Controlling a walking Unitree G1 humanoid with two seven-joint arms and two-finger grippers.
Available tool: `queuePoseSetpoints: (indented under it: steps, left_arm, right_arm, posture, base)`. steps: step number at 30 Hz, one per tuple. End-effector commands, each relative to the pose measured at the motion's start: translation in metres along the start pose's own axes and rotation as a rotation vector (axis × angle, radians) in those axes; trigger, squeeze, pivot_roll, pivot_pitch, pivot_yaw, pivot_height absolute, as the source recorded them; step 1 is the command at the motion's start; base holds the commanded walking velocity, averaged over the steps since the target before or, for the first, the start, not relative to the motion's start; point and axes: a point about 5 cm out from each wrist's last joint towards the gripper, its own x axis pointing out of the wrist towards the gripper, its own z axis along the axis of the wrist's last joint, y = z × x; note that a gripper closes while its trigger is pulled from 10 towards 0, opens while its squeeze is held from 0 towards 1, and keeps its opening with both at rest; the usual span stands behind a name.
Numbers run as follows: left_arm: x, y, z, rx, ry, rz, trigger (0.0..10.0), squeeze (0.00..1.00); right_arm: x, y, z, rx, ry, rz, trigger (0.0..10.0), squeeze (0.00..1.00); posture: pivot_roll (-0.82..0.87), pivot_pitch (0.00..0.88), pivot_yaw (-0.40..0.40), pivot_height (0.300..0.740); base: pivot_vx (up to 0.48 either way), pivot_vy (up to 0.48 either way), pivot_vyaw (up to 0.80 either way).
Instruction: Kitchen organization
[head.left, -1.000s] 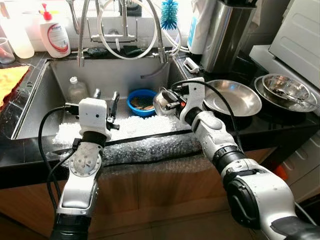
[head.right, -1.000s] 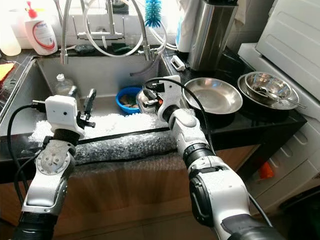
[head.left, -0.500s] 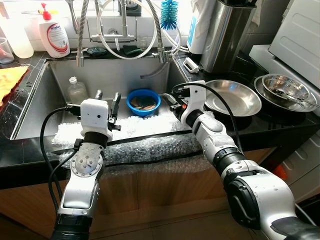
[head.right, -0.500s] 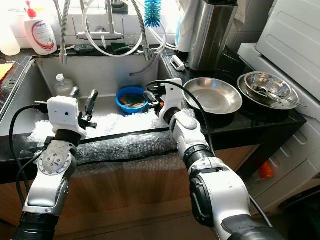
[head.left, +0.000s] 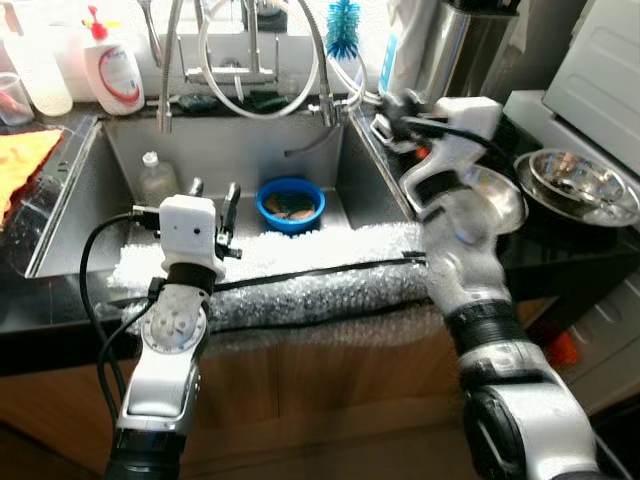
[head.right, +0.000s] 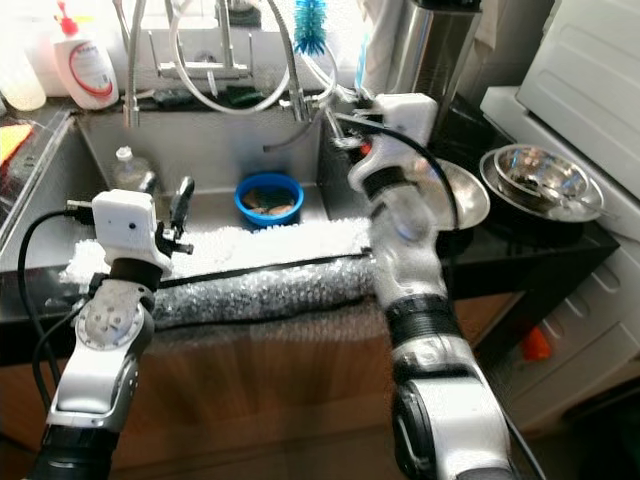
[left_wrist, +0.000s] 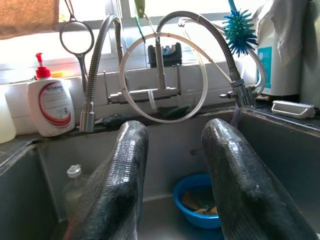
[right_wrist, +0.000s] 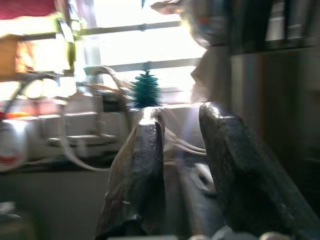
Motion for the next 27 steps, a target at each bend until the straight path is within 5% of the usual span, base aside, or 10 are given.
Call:
queuePoseSetpoints:
  steps: [1, 4, 6, 7, 15, 27]
  left_arm:
    - [0.003, 0.0, 0.007, -0.002, -0.022, -0.005, 10.0, 0.0]
    - [0.003, 0.001, 0.008, 0.003, -0.022, -0.006, 10.0, 0.0]
    - [0.002, 0.002, 0.008, 0.006, -0.022, -0.006, 10.0, 0.0]
    - [0.002, 0.003, 0.008, 0.009, -0.02, -0.005, 10.0, 0.0]
    - [0.002, 0.001, 0.008, 0.012, -0.016, -0.013, 10.0, 0.0]
    - [0.0, 0.001, 0.008, 0.031, -0.014, -0.023, 10.0, 0.0]
  right_arm:
    - [-0.007, -0.017, 0.006, -0.037, -0.006, -0.079, 10.0, 0.0]
    - [-0.03, -0.051, 0.001, -0.096, 0.044, -0.222, 10.0, 0.0]
    - [-0.036, -0.06, 0.0, -0.1, 0.059, -0.254, 10.0, 0.0]
    - [-0.046, -0.069, 0.001, -0.076, 0.078, -0.316, 10.0, 1.0]
    - [-0.063, -0.087, -0.005, 0.053, 0.168, -0.486, 10.0, 1.0]
    - [-0.063, -0.092, -0.02, 0.159, 0.325, -0.527, 10.0, 1.0]
  posture:
    - [0.01, 0.0, -0.06, 0.74]
    - [0.01, 0.0, -0.06, 0.74]
    - [0.01, 0.0, -0.06, 0.74]
    - [0.01, 0.0, -0.059, 0.74]
    - [0.0, 0.0, -0.059, 0.74]
    - [0.01, 0.0, -0.067, 0.74]
  base:
    - [0.0, 0.0, 0.0]
    - [0.0, 0.0, 0.0]
    - [0.0, 0.0, 0.0]
    - [0.0, 0.0, 0.0]
    - [0.0, 0.0, 0.0]
    - [0.0, 0.0, 0.0]
